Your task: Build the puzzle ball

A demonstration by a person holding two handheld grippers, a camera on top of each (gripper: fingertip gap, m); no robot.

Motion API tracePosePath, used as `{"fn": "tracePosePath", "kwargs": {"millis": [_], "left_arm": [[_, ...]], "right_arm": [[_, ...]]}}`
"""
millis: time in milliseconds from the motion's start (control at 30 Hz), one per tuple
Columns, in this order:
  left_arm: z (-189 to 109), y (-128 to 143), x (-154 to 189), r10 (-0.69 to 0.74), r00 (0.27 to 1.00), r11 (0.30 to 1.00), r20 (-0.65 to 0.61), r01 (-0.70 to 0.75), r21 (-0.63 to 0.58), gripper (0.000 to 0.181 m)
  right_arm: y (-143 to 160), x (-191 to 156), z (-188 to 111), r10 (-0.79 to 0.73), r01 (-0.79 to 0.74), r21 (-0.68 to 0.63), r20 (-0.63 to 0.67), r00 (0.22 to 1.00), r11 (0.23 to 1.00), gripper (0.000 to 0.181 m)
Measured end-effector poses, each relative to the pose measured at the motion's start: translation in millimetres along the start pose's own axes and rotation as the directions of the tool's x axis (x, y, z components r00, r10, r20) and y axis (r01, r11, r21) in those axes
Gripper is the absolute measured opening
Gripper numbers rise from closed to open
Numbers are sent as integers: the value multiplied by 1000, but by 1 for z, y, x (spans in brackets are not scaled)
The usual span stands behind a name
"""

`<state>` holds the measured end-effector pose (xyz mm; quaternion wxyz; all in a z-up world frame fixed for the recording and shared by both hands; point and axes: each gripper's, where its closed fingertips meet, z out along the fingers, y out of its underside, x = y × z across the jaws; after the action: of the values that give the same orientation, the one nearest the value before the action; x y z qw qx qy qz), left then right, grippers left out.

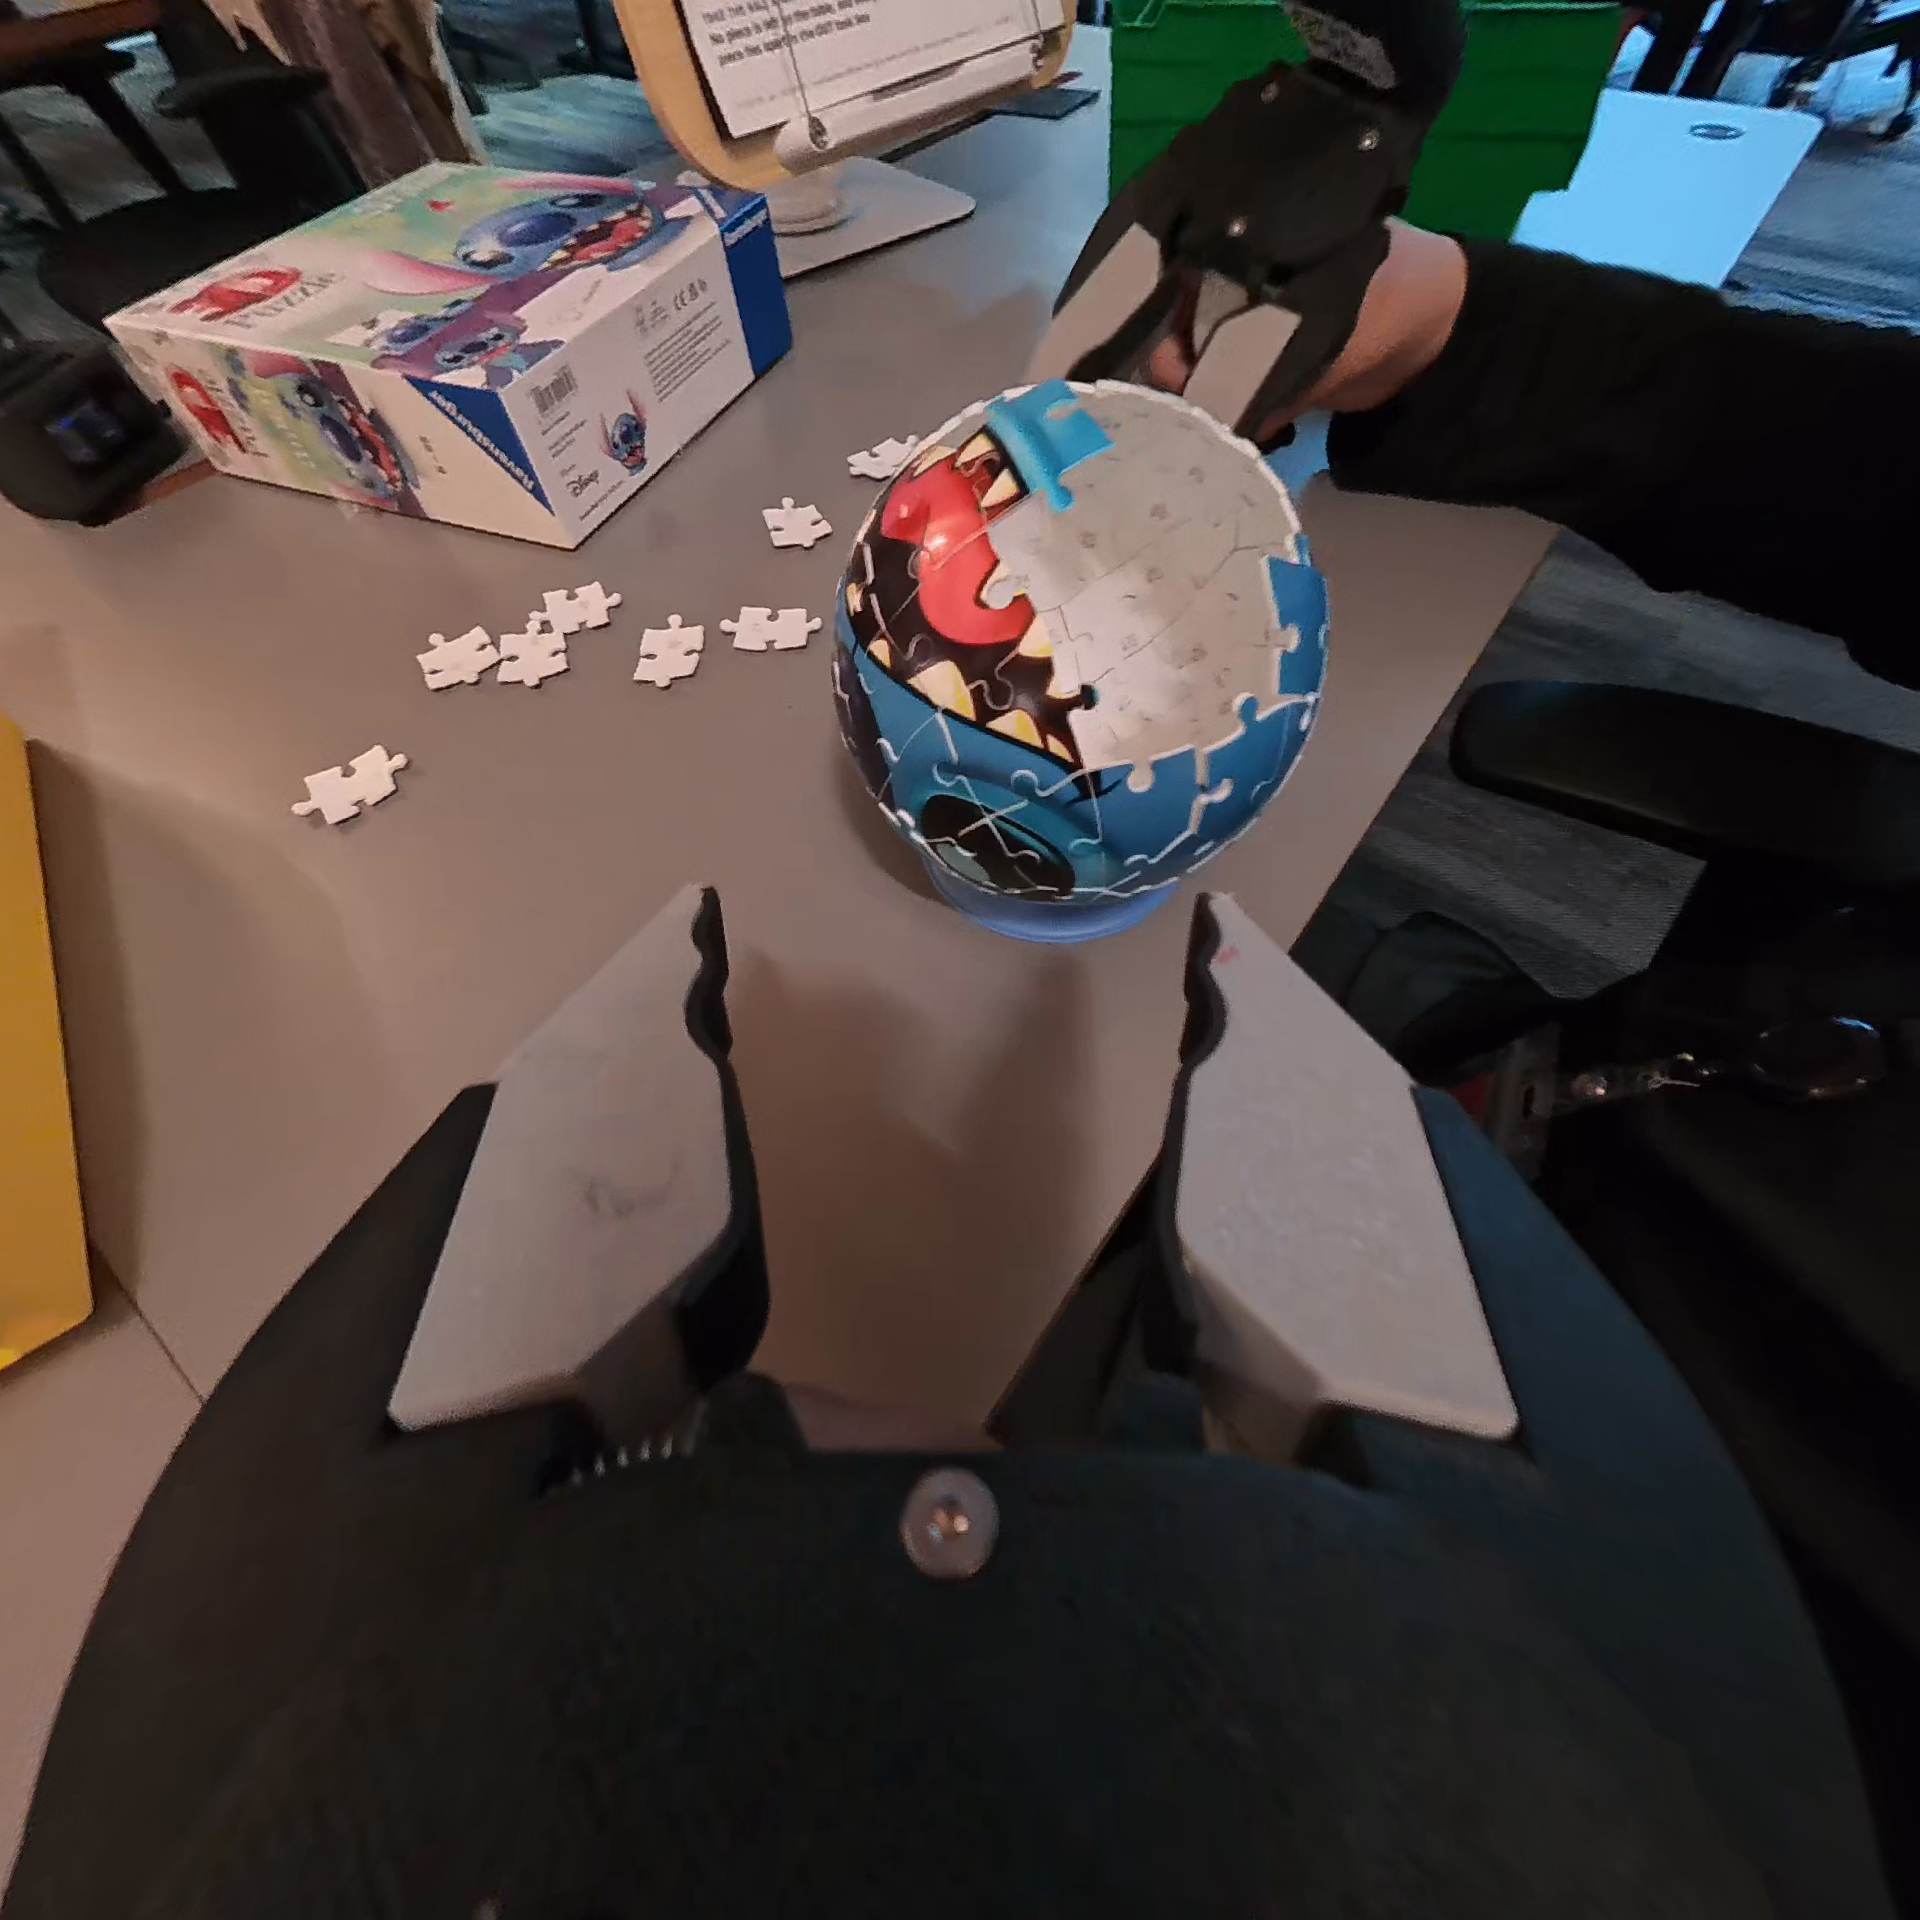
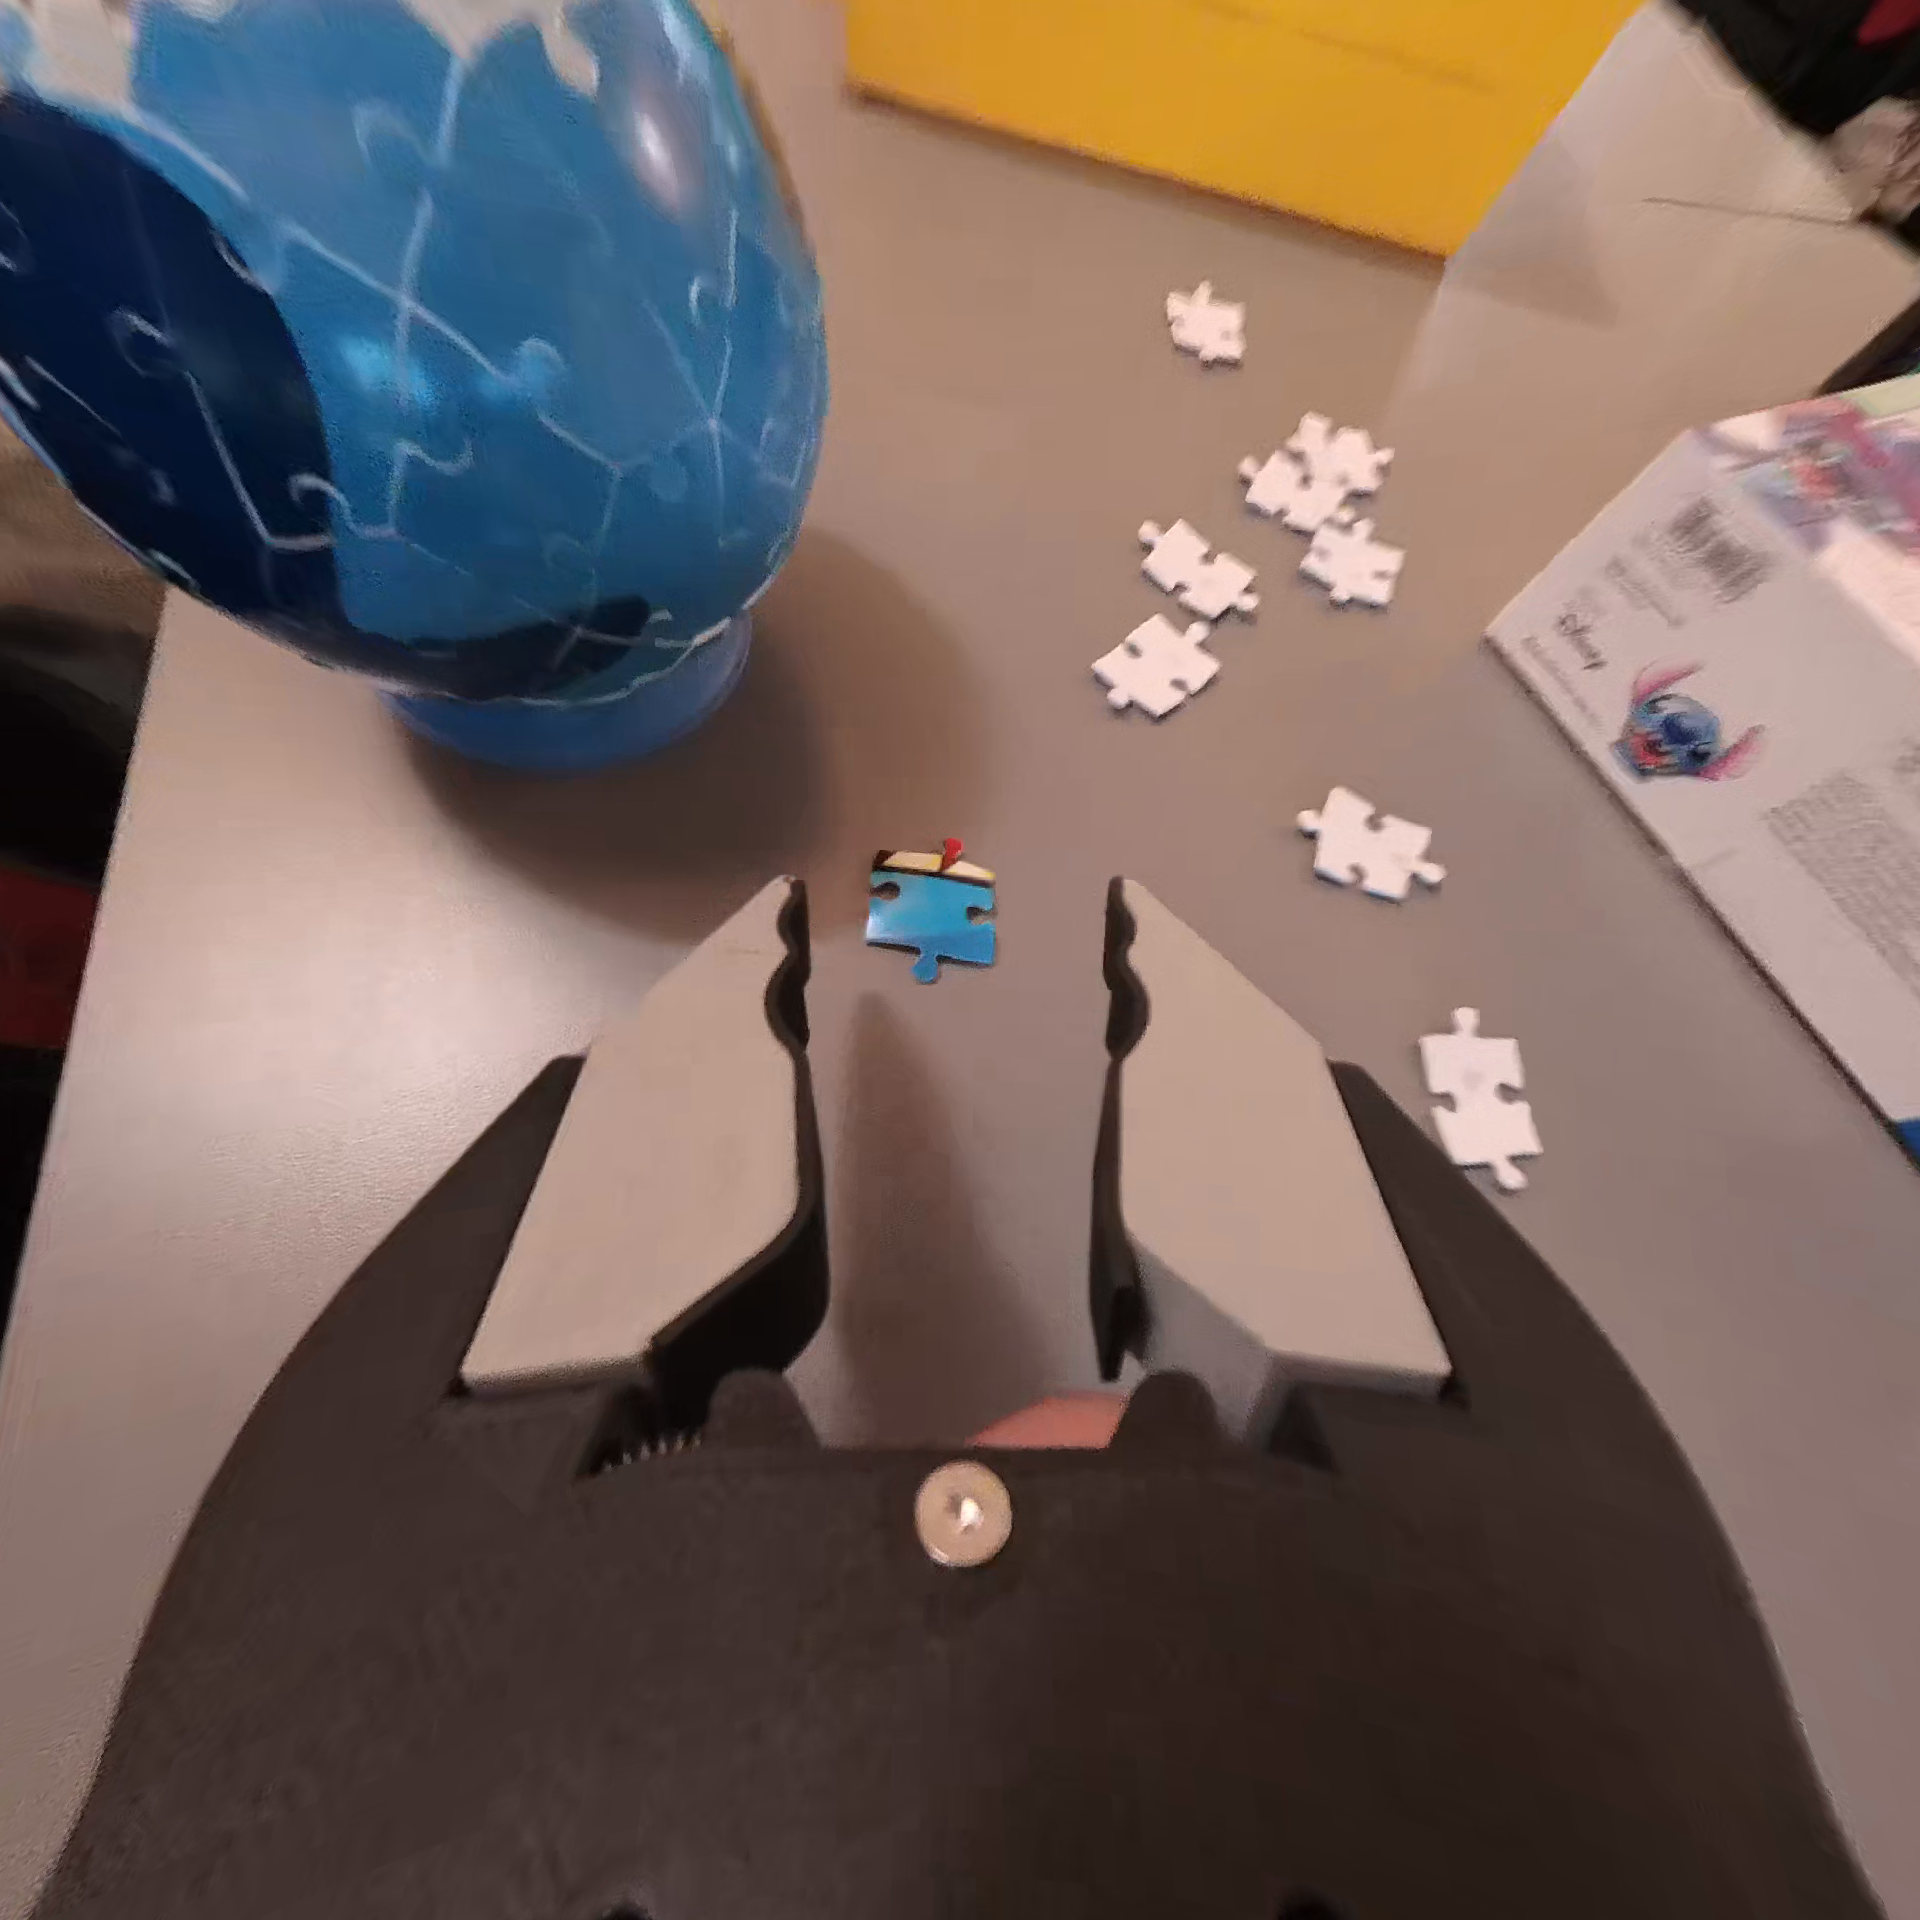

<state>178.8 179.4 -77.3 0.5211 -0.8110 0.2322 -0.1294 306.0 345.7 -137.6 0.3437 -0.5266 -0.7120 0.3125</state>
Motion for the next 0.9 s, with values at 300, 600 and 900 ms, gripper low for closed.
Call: {"fn": "tracePosePath", "kwargs": {"millis": [300, 600, 900], "left_arm": [[5, -8, 4, 23, 999, 999, 31, -22, -39, 83], [2, -63, 15, 287, 954, 958, 83, -288, 1, 71], [29, -127, -3, 573, 812, 816, 111, -578, 18, 56]], "right_arm": [[16, -14, 27, 32, -21, -126, 90, 995, 992, 25], [-20, -7, -12, 76, -81, 77, 69, 995, 994, 25], [-147, -18, -52, 37, -111, 243, 289, 957, 964, 25]]}}
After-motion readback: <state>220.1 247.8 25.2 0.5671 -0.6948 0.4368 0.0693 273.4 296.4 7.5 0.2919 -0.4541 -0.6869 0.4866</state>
